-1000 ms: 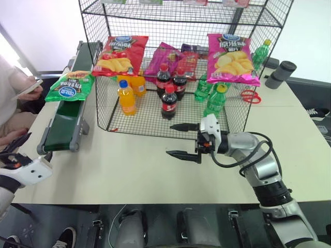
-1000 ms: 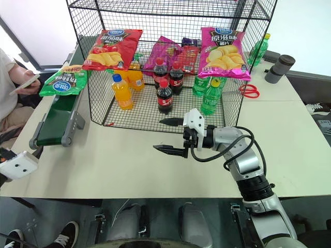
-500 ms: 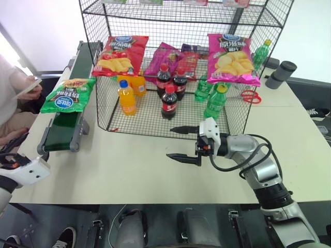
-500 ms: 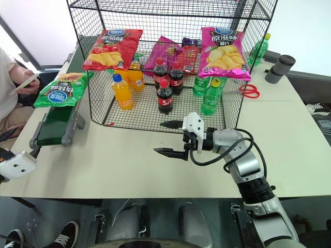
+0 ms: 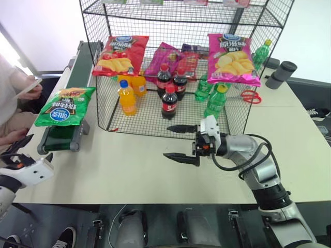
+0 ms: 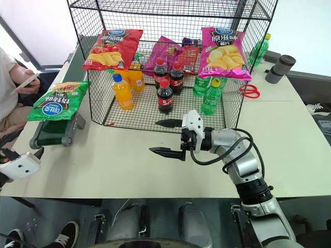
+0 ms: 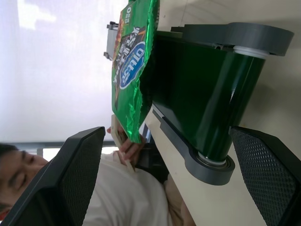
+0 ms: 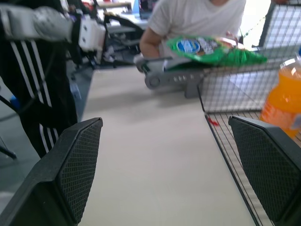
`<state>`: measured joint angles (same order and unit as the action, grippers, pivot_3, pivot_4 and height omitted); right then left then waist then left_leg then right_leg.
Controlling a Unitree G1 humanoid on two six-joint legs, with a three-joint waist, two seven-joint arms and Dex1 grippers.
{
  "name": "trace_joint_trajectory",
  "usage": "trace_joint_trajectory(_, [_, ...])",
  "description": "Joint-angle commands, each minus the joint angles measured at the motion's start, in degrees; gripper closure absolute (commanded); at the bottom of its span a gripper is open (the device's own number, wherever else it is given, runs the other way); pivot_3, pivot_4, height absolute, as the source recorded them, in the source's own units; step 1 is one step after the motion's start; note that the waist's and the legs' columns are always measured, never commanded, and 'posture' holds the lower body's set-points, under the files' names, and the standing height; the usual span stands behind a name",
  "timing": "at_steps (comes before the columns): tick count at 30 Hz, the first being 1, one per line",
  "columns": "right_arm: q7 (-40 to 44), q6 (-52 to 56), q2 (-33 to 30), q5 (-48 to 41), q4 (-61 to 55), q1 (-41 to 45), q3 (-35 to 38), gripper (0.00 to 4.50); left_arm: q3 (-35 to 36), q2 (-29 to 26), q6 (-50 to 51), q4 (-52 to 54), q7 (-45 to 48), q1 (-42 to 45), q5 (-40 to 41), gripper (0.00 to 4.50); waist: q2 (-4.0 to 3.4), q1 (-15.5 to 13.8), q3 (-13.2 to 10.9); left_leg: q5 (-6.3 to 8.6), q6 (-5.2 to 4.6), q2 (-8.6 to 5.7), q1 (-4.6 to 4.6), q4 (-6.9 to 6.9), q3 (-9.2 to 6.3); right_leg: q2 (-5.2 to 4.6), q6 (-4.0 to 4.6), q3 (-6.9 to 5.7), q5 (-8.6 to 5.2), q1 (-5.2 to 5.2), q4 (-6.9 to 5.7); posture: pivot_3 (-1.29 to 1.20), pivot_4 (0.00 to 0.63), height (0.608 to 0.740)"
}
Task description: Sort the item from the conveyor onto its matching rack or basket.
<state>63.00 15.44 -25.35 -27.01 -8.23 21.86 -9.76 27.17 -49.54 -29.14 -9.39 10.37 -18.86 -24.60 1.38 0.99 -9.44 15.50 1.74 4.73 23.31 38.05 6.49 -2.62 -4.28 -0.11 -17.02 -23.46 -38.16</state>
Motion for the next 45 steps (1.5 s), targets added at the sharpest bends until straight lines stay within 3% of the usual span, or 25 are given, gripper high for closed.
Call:
trace_joint_trajectory(1, [-0.17,0.12,0.06,-1.85,-2.66,-0.2,1.7,0.03,-0.12,-1.41,-0.36,-0.41,-1.3,0.5,-0.4,0.0,0.0,-0.03,0.0,0.0,0.0,0.0,0.0,0.0,0.0,0.0,0.0,0.0,0.0,0.0,0.0,0.0,0.15,0.74])
trace_joint_trajectory(26, [-0.73,-2.15,0.22,0.64,-1.68,-0.37,0.98,0.03,-3.91,-2.93,-1.68,-2.74,-2.61,2.74,-0.11,0.0,0.0,-0.04,0.0,0.0,0.0,-0.01,0.0,0.0,0.03,0.05,0.0,0.0,0.0,-0.01,-0.02,0.0,0.15,0.74])
trace_joint_trajectory(29, [-0.48,-2.38,0.03,1.04,-1.59,-0.34,0.84,0.0,-4.2,-2.6,-1.99,-2.69,-2.3,3.16,0.66,0.91,0.0,-0.07,0.0,0.0,0.0,-0.01,0.0,0.0,0.04,0.06,0.0,-0.01,0.0,-0.01,-0.02,0.0,0.15,0.74])
trace_joint_trajectory(36, [-0.56,-2.97,0.35,1.77,-1.22,-0.27,0.55,0.0,-4.75,-3.01,-2.6,-2.83,-2.32,3.62,0.71,4.42,0.0,-0.1,0.0,0.0,0.0,-0.01,0.0,0.0,0.05,0.06,0.0,0.0,0.0,-0.01,-0.02,0.0,0.15,0.74])
trace_joint_trajectory(40, [-0.91,-2.78,0.5,1.66,-1.11,-0.06,0.74,0.0,-3.66,-2.79,-3.78,-2.14,-1.85,3.08,3.21,4.47,0.0,-0.06,0.0,0.0,0.0,-0.01,0.0,0.0,0.05,0.06,0.0,0.0,0.0,-0.01,-0.02,0.0,0.15,0.74])
trace_joint_trajectory(45, [-0.68,-3.08,0.12,1.71,-0.8,-0.3,1.04,0.0,2.06,-1.77,-5.16,1.59,3.61,2.93,18.48,4.47,0.02,-0.05,0.01,0.0,0.0,0.01,0.01,0.0,0.02,0.0,0.0,0.0,0.0,-0.01,-0.02,0.0,0.15,0.74])
